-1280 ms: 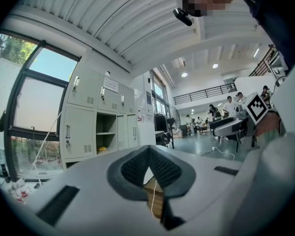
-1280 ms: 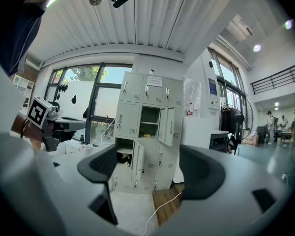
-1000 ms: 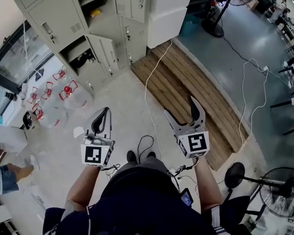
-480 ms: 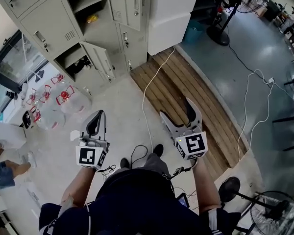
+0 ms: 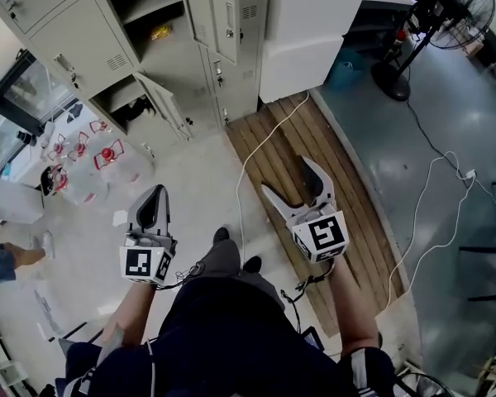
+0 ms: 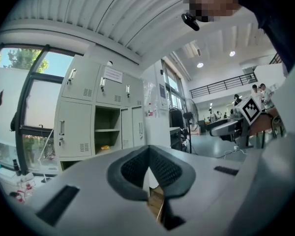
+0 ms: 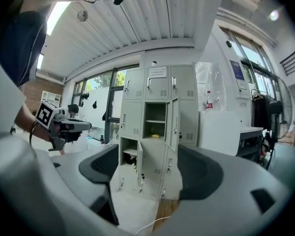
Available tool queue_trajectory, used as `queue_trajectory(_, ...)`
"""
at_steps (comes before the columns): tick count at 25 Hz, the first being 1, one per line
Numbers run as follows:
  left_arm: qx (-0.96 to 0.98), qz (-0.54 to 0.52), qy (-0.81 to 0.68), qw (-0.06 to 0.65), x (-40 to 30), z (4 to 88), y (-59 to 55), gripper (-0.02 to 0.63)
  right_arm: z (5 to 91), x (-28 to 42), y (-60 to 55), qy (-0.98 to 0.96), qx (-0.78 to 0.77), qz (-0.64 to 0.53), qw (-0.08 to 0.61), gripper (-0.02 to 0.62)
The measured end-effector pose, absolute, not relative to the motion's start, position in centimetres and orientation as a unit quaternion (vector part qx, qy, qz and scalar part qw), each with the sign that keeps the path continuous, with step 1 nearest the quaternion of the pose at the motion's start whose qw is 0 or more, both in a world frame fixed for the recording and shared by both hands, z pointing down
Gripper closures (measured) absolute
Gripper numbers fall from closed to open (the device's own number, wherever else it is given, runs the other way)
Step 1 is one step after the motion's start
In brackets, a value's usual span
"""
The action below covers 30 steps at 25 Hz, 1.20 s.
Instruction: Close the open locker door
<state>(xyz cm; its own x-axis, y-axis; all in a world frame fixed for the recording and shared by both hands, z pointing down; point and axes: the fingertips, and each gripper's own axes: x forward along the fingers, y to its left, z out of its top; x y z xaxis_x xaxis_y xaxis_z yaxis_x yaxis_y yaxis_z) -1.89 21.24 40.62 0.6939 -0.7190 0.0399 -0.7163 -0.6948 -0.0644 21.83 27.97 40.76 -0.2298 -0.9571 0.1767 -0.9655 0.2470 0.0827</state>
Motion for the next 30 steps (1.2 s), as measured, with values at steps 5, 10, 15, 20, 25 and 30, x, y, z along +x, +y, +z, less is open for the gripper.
queue_trajectory(5, -0.918, -0.037, 0.394, 0.035, 1.3, 41.2, 17.2, 0.603, 40.2, 24.1, 22.3, -0.802, 0.591, 0.007, 0.087, 0.215)
queue_trajectory(10, -0.914, -0.037, 0.403, 0.036, 3.6, 41.8, 11.1, 0.603, 38.5, 26.3, 15.1, -0.816, 0.574, -0.014, 0.069, 0.229)
queue_trajectory(15, -0.908, -0.052, 0.414, 0.045, 4.4, 42.4, 5.6, 0.603, 37.3, 28.2, 7.1, -0.822, 0.566, -0.013, 0.059, 0.246)
queue_trajectory(20, -0.901, -0.038, 0.431, 0.031, 4.9, 41.8, 1.7, 0.603, 36.4, 29.2, 0.7, -0.837, 0.542, -0.028, 0.065, 0.268)
queue_trajectory(25, -0.894, -0.037, 0.446, 0.031, 5.6, 41.6, 0.0, 0.603, 36.3, 31.0, -5.5, -0.850, 0.521, -0.031, 0.066, 0.292)
queue_trajectory(30, -0.874, -0.055, 0.482, 0.030, 5.6, 42.2, -0.8, 0.603, 37.2, 32.4, -10.5, -0.876, 0.477, -0.029, 0.065, 0.325)
